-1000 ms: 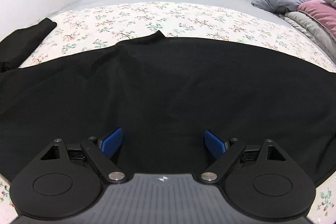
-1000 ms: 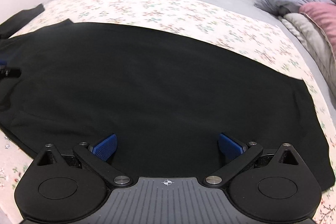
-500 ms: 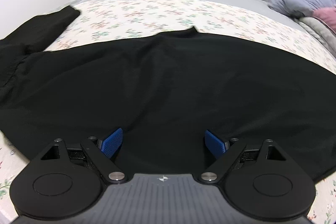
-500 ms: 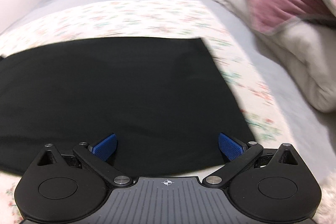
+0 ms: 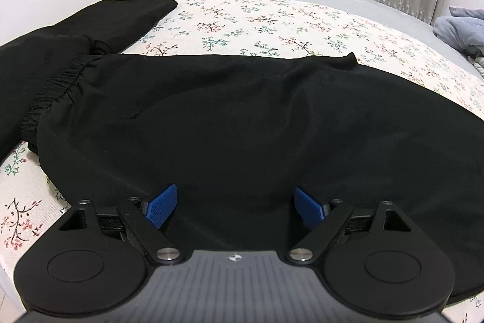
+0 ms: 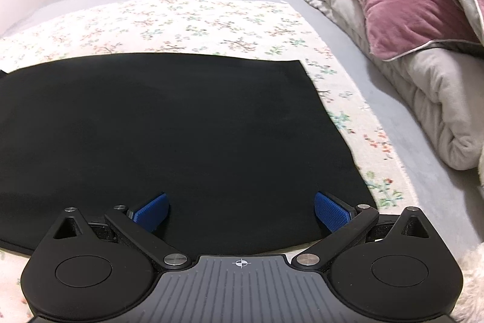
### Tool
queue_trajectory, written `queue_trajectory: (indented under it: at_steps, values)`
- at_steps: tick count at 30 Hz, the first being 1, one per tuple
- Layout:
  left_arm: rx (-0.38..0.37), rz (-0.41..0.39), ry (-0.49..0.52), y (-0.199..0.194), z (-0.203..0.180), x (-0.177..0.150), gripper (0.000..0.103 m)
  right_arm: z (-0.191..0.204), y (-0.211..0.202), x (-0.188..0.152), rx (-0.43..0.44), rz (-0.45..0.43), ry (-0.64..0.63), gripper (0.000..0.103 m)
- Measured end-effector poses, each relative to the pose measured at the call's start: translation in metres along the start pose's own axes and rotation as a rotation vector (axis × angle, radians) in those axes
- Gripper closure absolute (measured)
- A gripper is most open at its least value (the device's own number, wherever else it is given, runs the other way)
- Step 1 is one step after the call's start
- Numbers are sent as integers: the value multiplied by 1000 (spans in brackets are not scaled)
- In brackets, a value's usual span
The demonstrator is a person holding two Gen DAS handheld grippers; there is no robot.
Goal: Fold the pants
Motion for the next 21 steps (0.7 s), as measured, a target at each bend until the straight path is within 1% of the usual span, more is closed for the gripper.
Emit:
queue_trajectory:
  at_steps: [2,5,7,8,10,13,16,19,21]
  values:
    - [0,1,-2,1,1,0,3,12,-4,-1,65,-11,-28,0]
    - [4,5,-6,2,2,1,3,39,-12,-7,130,-38,-149,0]
    - [7,4,-7,2,4,1,3,48,-11,-12,141,-29,-210,0]
    - [6,4,-6,2,6,1,3,48,-9,-13,137,-21,-215,0]
    - [10,7,-14,3,8,2,3,35,-5,-11,140,2,-161,0]
    - [24,14,-28,4,13,3,3,11,0,-8,71,17,-85,0]
    - [21,22,-40,5,16,5,3,-10,2,-7,27,31,-16,0]
    - [29,27,-45,7,20,6,1,-19,1,-7,4,40,13,0]
    - [54,25,-62,7,27,8,1,-24,1,-8,-4,49,32,0]
Point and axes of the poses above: each gripper's, at about its wrist camera, not at the fingertips, and y roughly the way its jaws point, z to its left, x to its top, the point moved 1 cm from there along y, roughly the way its jaws point, and after that the axes turned 3 degrees about -z, right-handed, at the moved point
